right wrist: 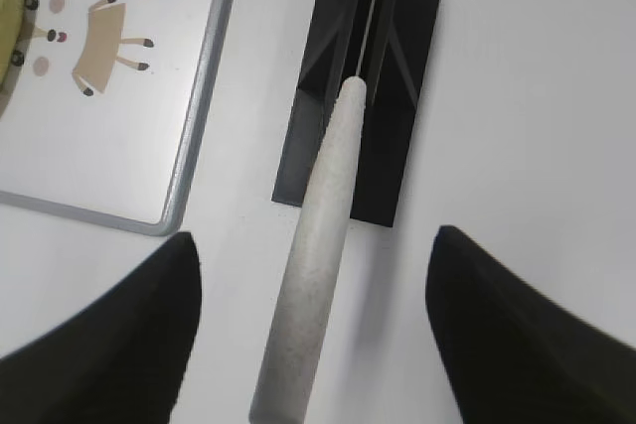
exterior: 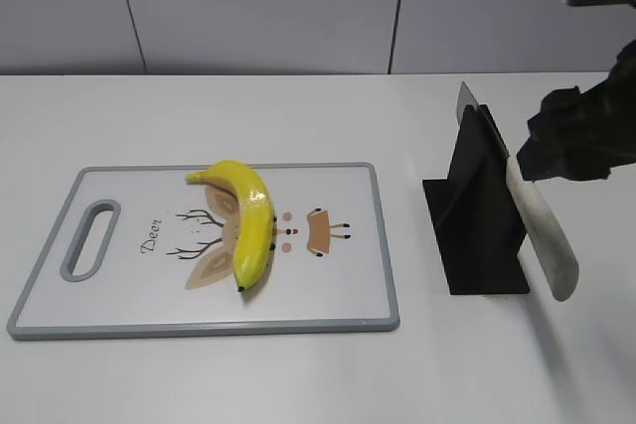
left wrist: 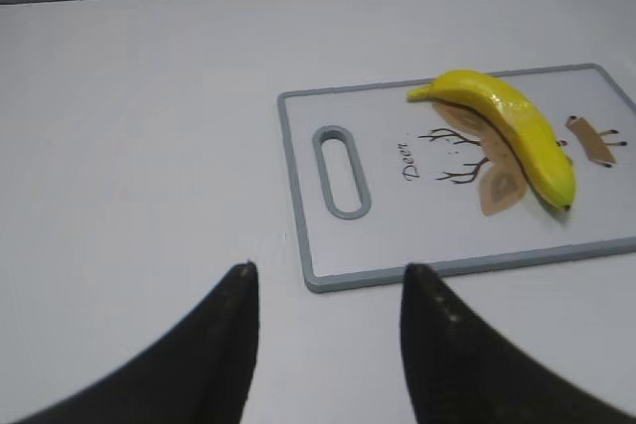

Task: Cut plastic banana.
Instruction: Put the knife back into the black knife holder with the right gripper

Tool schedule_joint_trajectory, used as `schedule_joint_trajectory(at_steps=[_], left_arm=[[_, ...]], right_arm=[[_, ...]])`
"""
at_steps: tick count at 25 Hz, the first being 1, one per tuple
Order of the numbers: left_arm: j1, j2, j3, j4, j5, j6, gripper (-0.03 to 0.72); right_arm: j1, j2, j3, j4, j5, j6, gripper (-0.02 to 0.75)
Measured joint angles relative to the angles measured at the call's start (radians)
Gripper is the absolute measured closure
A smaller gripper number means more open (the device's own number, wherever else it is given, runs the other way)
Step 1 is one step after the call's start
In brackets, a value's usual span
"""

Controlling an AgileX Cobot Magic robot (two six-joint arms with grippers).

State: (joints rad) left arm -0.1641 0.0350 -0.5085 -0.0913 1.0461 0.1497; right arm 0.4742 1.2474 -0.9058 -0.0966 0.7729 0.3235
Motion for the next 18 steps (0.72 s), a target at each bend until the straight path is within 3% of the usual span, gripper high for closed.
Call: schedule_joint_trajectory(at_steps=[6,18], left_arm=[[0.1,0.0,0.0,0.0,0.0,0.0,0.242],[0.11,-0.014,0.0,0.0,-0.002,0.0,0.262]], right_arm=[[0.0,-0.137,0.044,0.019,0.014,-0.133,0.197],[0.0,-0.584,0.44,0.043,0.025,-0.252,0.197]])
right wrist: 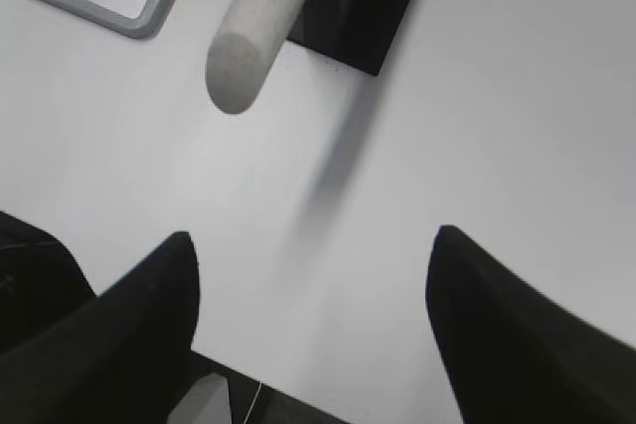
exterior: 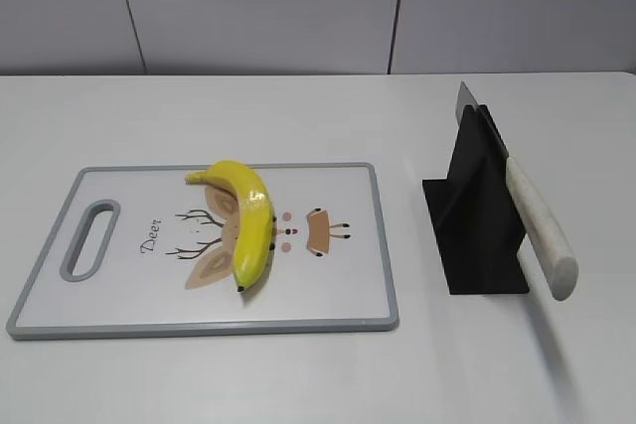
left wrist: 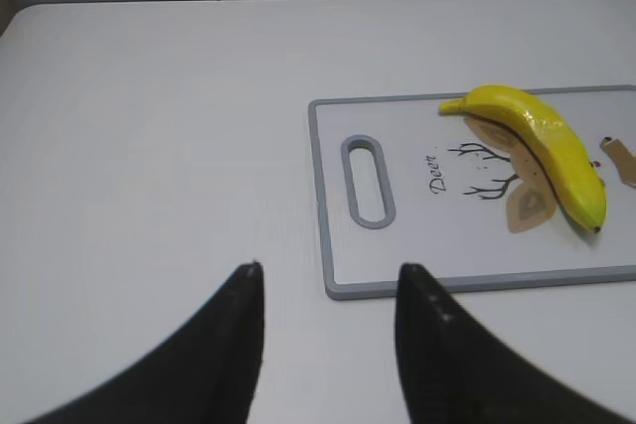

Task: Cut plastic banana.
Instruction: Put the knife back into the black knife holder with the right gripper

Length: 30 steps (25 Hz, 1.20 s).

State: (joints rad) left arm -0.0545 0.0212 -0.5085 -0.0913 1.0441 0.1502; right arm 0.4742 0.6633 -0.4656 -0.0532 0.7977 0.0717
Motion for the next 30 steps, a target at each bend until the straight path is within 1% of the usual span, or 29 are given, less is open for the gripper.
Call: schedule_joint_trajectory(at_steps=[8,13,15,20,30], left_arm=[[0.0,0.0,0.0,0.0,-0.001,0.0,0.295],[0.0,0.0,0.0,0.0,-0.001,0.0,0.296],[0.0,0.0,0.0,0.0,-0.001,0.0,0.296],[0.0,0.0,0.0,0.0,-0.001,-0.001,0.318],[0.0,0.0,0.0,0.0,-0.001,-0.001,0.358]], right_arm=[[0.0,-0.355,0.022,0.003,0.026,-0.001,0.197],[0.0,-0.494,0.022,0.006,0.138,-0.003,0.195],[0.0,-0.534,0.023,0.0,0.166,-0.011,0.195],[0.0,-0.622,0.045,-0.005,0.159,-0.026,0.195],[0.0,-0.669,0.045,-0.006,0.153,-0.029,0.195]])
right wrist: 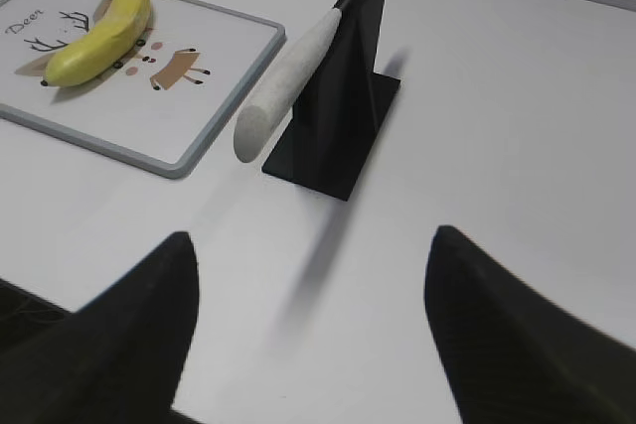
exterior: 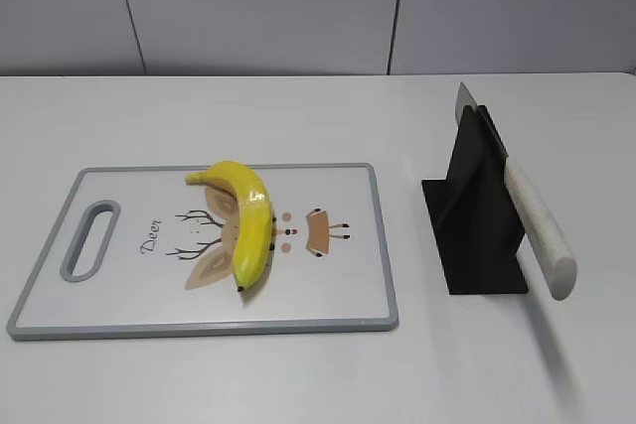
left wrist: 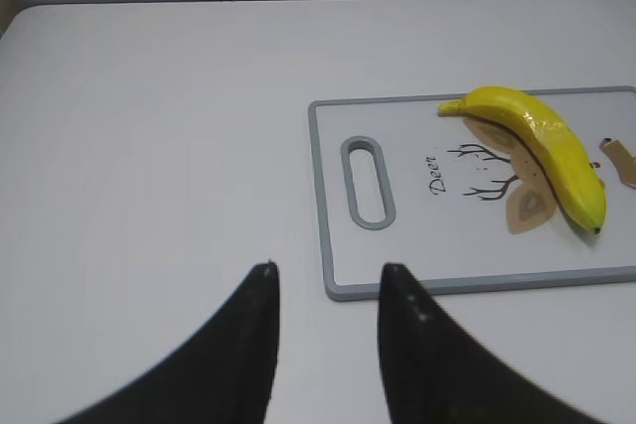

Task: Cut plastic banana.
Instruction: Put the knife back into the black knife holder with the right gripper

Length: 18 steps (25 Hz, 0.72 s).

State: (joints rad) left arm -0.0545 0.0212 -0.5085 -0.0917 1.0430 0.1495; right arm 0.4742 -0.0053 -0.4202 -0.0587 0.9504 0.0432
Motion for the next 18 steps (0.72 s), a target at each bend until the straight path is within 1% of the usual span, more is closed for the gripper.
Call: schedule_joint_trajectory(at_steps=[2,4,13,15,18], left_arm=[[0.0,0.0,0.0,0.0,-0.001,0.0,0.36],[0.0,0.0,0.0,0.0,-0.001,0.0,0.36],[0.0,0.0,0.0,0.0,-0.001,0.001,0.36],[0.0,0.0,0.0,0.0,-0.001,0.001,0.364],[0.0,0.0,0.0,0.0,-0.001,0.001,0.374]], right_arm=[[-0.009,0.0,0.001,0.001,0.0,0.0,0.195],[-0.042,0.0,0.001,0.001,0.0,0.0,0.195],[-0.312,0.0,0.001,0.002,0.0,0.0,0.195],[-0.356,0.0,0.001,0.002,0.0,0.0,0.197],[-0.385,0.0,0.001,0.002,0.0,0.0,0.21]])
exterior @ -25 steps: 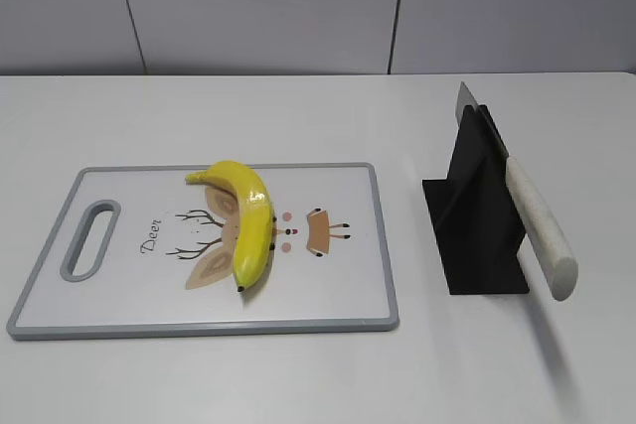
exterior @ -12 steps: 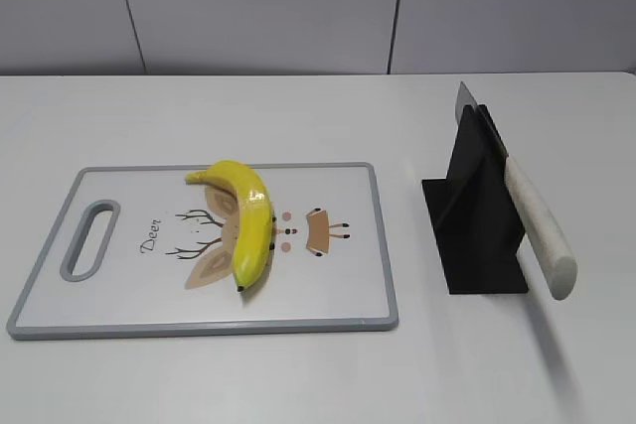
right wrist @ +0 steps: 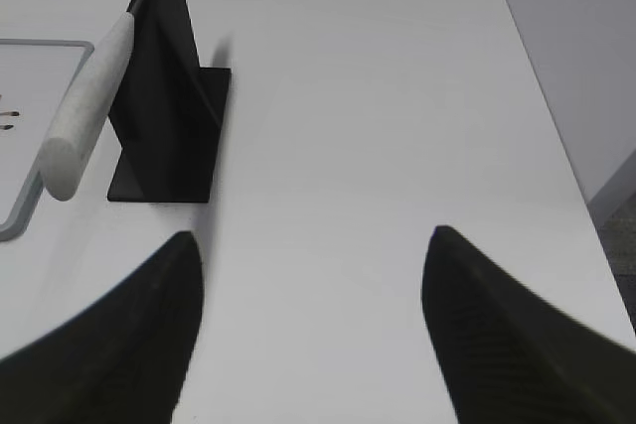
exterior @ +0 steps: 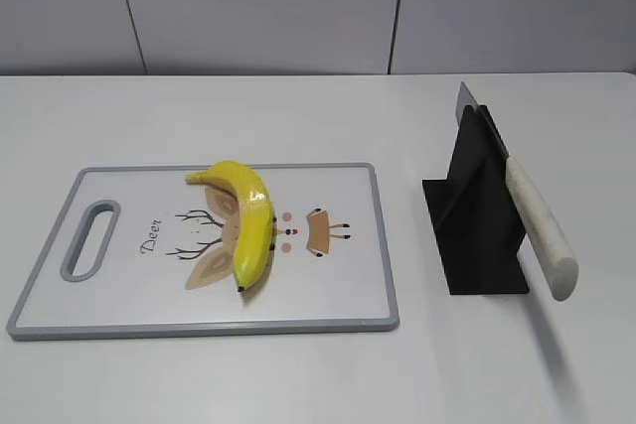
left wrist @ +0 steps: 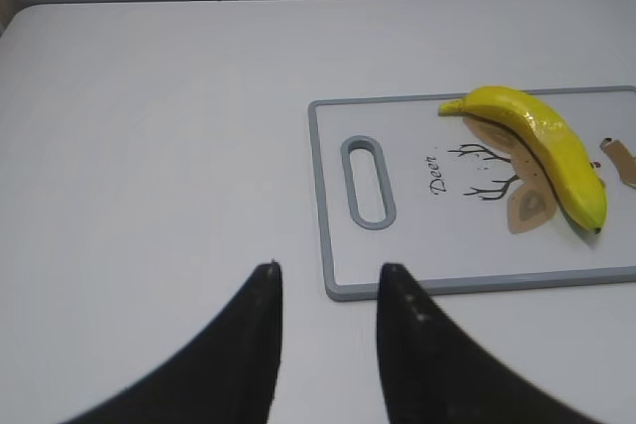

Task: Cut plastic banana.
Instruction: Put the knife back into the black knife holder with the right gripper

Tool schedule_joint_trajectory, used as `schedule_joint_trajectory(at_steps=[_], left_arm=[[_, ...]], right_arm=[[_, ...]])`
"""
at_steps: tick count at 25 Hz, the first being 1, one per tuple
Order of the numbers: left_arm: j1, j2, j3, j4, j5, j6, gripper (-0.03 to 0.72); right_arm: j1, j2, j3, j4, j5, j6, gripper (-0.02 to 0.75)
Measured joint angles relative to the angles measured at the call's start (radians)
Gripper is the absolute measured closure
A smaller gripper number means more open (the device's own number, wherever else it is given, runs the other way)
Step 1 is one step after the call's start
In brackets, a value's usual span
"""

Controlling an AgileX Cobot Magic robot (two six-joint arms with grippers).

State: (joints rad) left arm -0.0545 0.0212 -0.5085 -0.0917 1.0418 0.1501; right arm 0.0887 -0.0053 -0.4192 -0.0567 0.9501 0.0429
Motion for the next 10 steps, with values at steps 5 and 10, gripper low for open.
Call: schedule_joint_trajectory(at_steps=[5,10], left_arm=[[0.0,0.0,0.0,0.0,0.0,0.0,0.38],[0.0,0.0,0.0,0.0,0.0,0.0,0.38]], right_arm=[[-0.003,0.0,0.0,0.0,0.0,0.0,0.239],[-0.003,0.0,0.0,0.0,0.0,-0.001,0.248]])
